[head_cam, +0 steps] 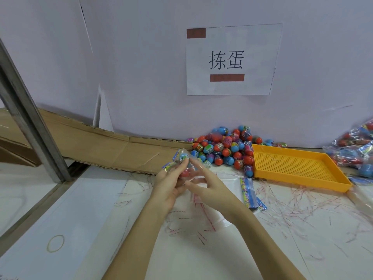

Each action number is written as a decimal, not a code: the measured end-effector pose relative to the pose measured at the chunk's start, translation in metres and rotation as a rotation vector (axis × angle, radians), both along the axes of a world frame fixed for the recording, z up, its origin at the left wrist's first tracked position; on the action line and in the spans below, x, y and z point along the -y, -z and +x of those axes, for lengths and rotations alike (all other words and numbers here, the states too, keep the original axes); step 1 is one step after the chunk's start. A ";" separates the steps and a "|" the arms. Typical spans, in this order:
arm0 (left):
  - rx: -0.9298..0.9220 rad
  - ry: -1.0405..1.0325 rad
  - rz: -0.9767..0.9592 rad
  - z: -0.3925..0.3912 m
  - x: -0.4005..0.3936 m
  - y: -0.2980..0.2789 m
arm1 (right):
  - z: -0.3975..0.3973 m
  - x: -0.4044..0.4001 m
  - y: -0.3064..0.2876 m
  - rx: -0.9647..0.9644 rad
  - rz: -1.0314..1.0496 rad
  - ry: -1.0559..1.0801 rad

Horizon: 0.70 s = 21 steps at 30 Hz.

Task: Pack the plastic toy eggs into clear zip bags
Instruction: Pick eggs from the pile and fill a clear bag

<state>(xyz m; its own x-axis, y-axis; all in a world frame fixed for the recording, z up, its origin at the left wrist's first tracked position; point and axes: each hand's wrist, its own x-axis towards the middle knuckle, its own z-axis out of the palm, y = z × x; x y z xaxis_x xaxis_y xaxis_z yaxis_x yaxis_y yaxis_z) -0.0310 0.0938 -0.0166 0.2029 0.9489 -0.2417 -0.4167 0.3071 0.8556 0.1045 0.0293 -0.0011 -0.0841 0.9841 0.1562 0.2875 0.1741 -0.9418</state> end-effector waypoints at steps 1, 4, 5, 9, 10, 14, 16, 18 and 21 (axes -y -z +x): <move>-0.022 -0.024 0.009 0.001 0.001 0.001 | 0.001 0.000 0.001 -0.009 -0.013 -0.013; -0.004 -0.064 -0.001 0.001 0.000 -0.001 | 0.002 0.001 -0.002 -0.041 -0.034 -0.007; 0.017 -0.069 -0.007 0.000 -0.001 -0.002 | 0.003 0.002 -0.003 -0.036 -0.023 0.003; 0.152 -0.061 -0.064 -0.006 -0.007 -0.004 | 0.005 0.000 -0.007 -0.035 -0.014 0.084; 0.184 -0.049 -0.075 -0.007 -0.008 -0.004 | 0.005 0.000 -0.007 -0.047 -0.020 0.089; 0.300 -0.029 -0.090 -0.006 -0.007 -0.007 | 0.005 0.000 -0.010 -0.101 -0.024 0.069; 0.347 -0.012 -0.088 -0.004 -0.007 -0.007 | 0.006 0.000 -0.010 -0.067 -0.003 0.043; 0.369 0.010 -0.086 -0.003 -0.006 -0.007 | 0.006 0.000 -0.009 -0.045 0.002 0.007; 0.338 0.027 -0.069 -0.001 -0.003 -0.009 | 0.006 -0.001 -0.008 -0.011 0.014 -0.017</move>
<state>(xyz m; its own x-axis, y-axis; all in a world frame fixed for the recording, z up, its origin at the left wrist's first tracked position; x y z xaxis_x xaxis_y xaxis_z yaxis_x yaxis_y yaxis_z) -0.0322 0.0965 -0.0079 0.3075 0.9257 -0.2202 -0.6638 0.3745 0.6473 0.1101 0.0305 0.0071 -0.0989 0.9803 0.1712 0.2740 0.1922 -0.9423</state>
